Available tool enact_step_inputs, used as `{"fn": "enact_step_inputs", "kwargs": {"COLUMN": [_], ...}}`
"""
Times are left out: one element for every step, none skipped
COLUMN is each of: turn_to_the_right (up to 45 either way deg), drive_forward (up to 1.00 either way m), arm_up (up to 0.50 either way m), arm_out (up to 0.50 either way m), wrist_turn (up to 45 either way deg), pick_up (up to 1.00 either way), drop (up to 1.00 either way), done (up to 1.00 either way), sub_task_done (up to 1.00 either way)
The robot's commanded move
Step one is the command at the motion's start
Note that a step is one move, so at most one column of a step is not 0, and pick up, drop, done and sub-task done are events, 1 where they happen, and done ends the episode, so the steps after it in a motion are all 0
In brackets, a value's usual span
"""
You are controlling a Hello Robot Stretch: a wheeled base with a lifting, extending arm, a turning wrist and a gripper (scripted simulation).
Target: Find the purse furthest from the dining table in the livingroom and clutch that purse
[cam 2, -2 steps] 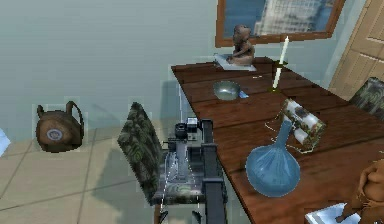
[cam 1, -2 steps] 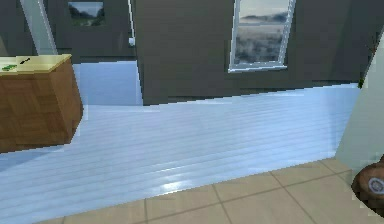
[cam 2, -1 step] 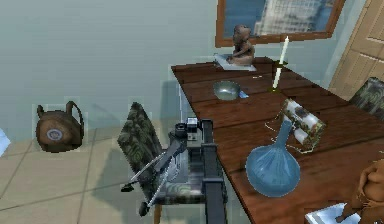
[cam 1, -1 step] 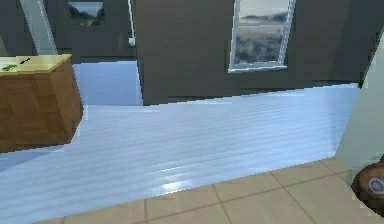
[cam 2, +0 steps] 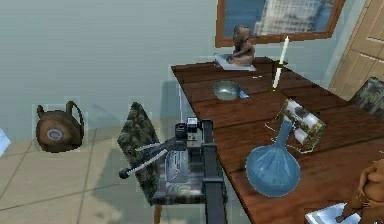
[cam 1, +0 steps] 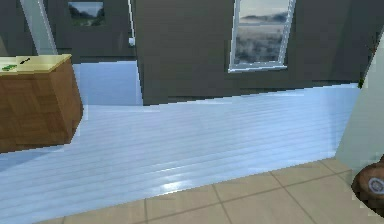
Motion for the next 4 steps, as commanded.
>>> {"fn": "enact_step_inputs", "kwargs": {"turn_to_the_right": [0.0, 0.0, 0.0, 0.0], "drive_forward": [0.0, 0.0, 0.0, 0.0], "arm_up": [0.0, 0.0, -0.3, 0.0], "arm_out": [0.0, 0.0, 0.0, 0.0], "wrist_turn": [45.0, 27.0, 0.0, 0.0], "pick_up": [0.0, 0.0, 0.0, 1.0], "drop": [0.0, 0.0, 0.0, 0.0], "done": [0.0, 0.0, 0.0, 0.0], "sub_task_done": [0.0, 0.0, 0.0, 0.0]}}
